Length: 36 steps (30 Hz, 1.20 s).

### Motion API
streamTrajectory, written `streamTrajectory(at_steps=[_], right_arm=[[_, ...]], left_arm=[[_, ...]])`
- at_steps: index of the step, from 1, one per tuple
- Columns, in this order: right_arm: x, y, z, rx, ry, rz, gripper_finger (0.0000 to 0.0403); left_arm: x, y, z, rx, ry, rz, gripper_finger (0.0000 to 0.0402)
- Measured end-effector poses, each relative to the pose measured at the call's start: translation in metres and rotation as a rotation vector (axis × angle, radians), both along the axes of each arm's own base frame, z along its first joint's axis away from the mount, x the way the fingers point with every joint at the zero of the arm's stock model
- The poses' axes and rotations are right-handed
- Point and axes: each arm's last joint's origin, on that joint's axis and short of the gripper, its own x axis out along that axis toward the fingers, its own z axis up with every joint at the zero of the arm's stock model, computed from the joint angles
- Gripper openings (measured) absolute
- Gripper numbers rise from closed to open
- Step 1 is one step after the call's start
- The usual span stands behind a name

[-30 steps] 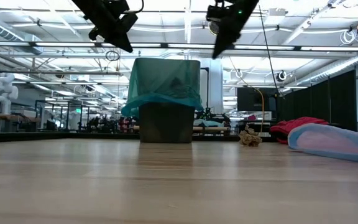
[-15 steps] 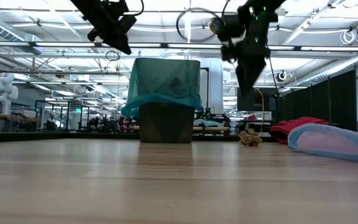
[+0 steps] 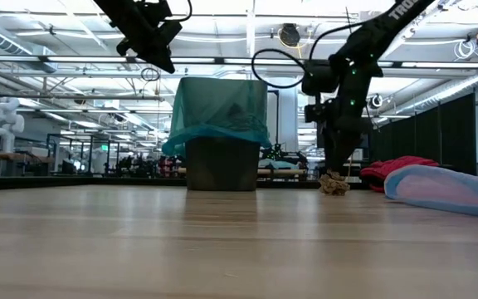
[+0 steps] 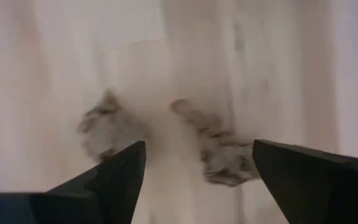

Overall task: Place trash/remove bag and relplace
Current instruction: Put the brown paper into the black trash bin

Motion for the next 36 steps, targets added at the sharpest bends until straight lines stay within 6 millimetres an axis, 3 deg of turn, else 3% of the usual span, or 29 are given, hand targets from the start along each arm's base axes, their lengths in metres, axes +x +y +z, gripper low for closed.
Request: streamTrajectory(at_steps=[13,24,28,34,36], right_arm=[[-0.013,-0.022,-0.003,0.017,-0.025,-0.145,0.0286],[-0.001,-0.027,-0.047,0.122,0.065,-0.179,0.0273],[0.0,-0.03,-0.058,0.118,0.1,-0.223,0.0218],[0.0,-0.031,-0.053,0.062,0.09,-0.242,0.0052],[-0.001,-0.031,-0.048,0.046,0.079,-0.231,0.0017]], left_arm=[[0.0,0.0,0.0,0.0,0.0,0.0,0.0],[0.0,0.0,0.0,-0.001,0.004,-0.001,0.0],[0.0,0.0,0.0,-0.001,0.003,-0.002,0.0],[0.001,-0.003,0.0,-0.001,0.004,-0.015,0.0],[0.002,-0.003,0.0,-0.001,0.003,-0.016,0.0]])
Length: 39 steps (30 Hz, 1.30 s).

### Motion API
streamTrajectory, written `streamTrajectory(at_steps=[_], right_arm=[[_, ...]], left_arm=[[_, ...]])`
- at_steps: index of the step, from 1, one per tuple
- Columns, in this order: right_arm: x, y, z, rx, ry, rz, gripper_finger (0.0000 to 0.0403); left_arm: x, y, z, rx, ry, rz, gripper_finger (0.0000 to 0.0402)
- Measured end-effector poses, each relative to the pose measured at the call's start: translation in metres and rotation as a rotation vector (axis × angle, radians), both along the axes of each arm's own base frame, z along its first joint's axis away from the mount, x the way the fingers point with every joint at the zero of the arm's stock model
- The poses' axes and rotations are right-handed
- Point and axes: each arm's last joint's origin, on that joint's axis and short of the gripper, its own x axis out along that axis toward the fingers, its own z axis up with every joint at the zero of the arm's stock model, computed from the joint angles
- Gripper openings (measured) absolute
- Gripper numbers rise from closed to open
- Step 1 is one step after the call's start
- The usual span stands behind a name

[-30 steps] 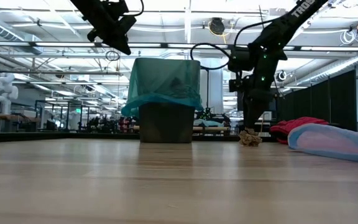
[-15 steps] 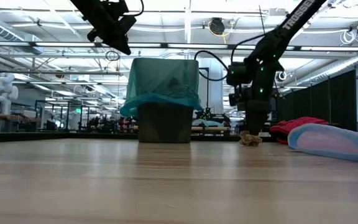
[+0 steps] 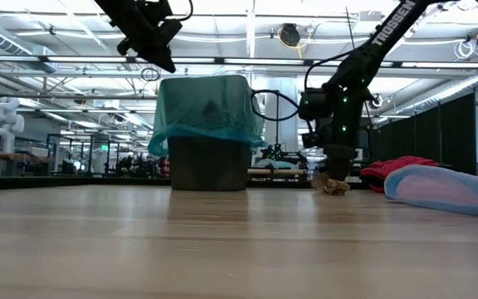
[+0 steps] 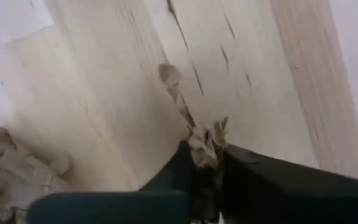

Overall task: Place trash/remove bag and relplace
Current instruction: Put the brown paper into the black trash bin

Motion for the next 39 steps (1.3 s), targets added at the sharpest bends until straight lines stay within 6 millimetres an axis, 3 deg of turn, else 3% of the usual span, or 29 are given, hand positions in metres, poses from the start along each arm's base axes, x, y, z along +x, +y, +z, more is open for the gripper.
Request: streamTrajectory(at_steps=[4,11,21,27,39], right_arm=[[-0.006,0.005,0.012,-0.004,0.008,0.001,0.0018],[-0.015,0.013,0.054,-0.074,-0.094,-0.016,0.0005],[-0.017,0.022,0.13,-0.263,-0.56,0.056,0.0005],[-0.003,0.03,0.16,-0.408,-0.798,0.116,0.0004],[0.033,0.033,0.188,-0.547,-1.178,0.146,0.0004]], left_arm=[[0.0,0.0,0.0,0.001,-0.002,0.001,0.0],[0.0,0.0,0.001,0.004,-0.008,0.001,0.0],[0.0,0.001,0.001,0.016,-0.004,0.02,0.0],[0.001,0.001,0.003,0.024,-0.022,0.021,0.0],[0.002,0.002,0.005,0.034,-0.046,0.02,0.0]])
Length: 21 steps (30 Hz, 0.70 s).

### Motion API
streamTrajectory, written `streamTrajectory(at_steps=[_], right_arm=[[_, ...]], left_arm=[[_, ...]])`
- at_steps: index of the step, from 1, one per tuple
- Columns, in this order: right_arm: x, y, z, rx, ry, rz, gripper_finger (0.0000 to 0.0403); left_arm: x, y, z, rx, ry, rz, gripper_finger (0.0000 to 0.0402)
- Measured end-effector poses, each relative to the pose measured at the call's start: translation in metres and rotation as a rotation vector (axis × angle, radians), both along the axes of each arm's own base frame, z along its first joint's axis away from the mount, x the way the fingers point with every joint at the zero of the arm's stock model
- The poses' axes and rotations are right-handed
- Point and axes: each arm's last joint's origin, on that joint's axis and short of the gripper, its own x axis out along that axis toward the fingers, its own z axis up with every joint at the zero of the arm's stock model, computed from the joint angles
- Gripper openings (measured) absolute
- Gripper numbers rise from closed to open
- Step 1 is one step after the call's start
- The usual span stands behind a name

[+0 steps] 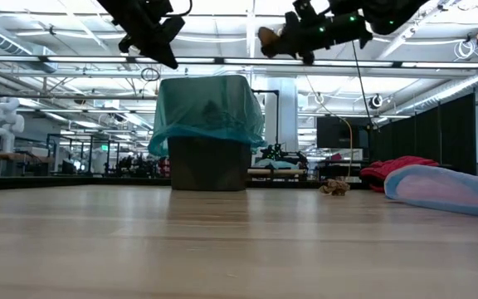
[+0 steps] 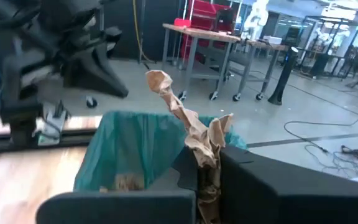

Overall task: Place trash/remove bag and relplace
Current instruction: Put the brown paper into the black trash bin

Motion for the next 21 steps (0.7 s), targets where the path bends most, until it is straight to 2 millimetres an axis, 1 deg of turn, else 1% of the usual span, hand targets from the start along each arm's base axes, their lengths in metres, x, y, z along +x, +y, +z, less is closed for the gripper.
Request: streamTrajectory(at_steps=[2,6,9,12,16,18,21], right_arm=[[0.008,-0.003,0.006,0.003,-0.004,0.008,0.0004],[0.033,-0.007,0.025,-0.013,0.026,0.055,0.0001],[0.053,-0.011,0.043,0.002,0.116,0.075,0.0001],[0.071,-0.02,0.057,0.036,0.244,0.082,0.0001],[0.086,-0.032,0.066,0.083,0.434,0.034,0.0],[0.092,-0.038,0.066,0.1,0.516,0.016,0.0002],[0.101,-0.044,0.065,0.125,0.571,0.007,0.0018]], left_arm=[[0.0,0.0,0.0,0.003,-0.003,-0.001,0.0],[0.0,0.0,0.001,0.004,-0.004,-0.001,0.0],[0.0,0.0,0.0,0.003,-0.003,-0.001,0.0],[0.0,0.0,0.0,0.004,0.001,-0.002,0.0],[0.0,0.0,0.0,0.003,0.003,-0.002,0.0],[0.0,0.0,0.0,0.003,0.002,-0.002,0.0],[0.0,0.0,0.0,0.003,0.003,-0.002,0.0]])
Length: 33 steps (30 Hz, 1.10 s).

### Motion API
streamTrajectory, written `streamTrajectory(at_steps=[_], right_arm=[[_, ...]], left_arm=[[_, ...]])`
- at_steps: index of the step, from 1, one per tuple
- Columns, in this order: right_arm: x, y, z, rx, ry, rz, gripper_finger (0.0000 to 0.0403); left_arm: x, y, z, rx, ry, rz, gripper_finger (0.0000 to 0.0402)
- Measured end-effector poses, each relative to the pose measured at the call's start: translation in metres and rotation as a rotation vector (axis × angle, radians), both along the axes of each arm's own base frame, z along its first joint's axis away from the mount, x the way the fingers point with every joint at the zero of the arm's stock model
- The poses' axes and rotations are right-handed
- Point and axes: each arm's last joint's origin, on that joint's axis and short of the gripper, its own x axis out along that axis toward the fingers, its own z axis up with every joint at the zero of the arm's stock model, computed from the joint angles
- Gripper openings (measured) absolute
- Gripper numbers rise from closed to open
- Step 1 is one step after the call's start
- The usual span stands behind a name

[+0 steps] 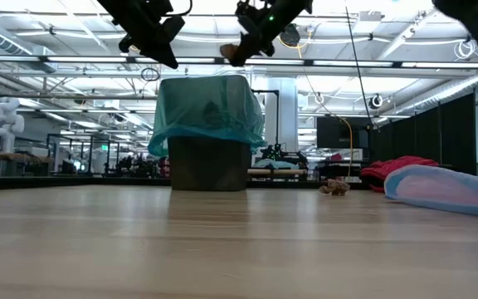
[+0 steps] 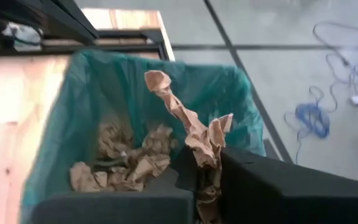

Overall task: Place trash/remove bag and relplace
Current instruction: Put the brown paper into the black trash bin

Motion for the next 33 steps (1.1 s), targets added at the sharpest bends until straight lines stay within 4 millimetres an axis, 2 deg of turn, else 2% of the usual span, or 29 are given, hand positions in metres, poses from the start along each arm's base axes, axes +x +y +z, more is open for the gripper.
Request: streamTrajectory(at_steps=[3,13,19,23,27,30,33], right_arm=[[0.007,-0.003,-0.001,-0.004,0.002,0.004,0.0052],[0.014,0.001,0.005,-0.095,-0.042,0.058,0.0202],[0.013,0.001,0.005,-0.109,-0.029,0.07,0.0243],[0.002,0.008,0.007,-0.101,0.057,0.106,0.0234],[-0.023,0.024,0.019,-0.065,0.17,0.142,0.0194],[-0.037,0.035,0.018,0.004,0.264,0.149,0.0142],[-0.04,0.043,0.015,0.035,0.331,0.174,0.006]], left_arm=[[0.0,0.0,0.0,-0.001,0.002,0.0,0.0],[0.0,0.0,0.0,-0.003,0.005,0.0,0.0],[0.0,0.0,-0.001,-0.003,0.006,0.001,0.0],[0.0,0.0,-0.001,-0.004,0.007,0.001,0.0],[-0.001,0.0,-0.001,-0.005,0.011,0.0,0.0],[-0.001,0.0,-0.001,-0.005,0.012,0.0,0.0],[-0.001,0.0,-0.001,-0.002,0.013,0.003,0.0]])
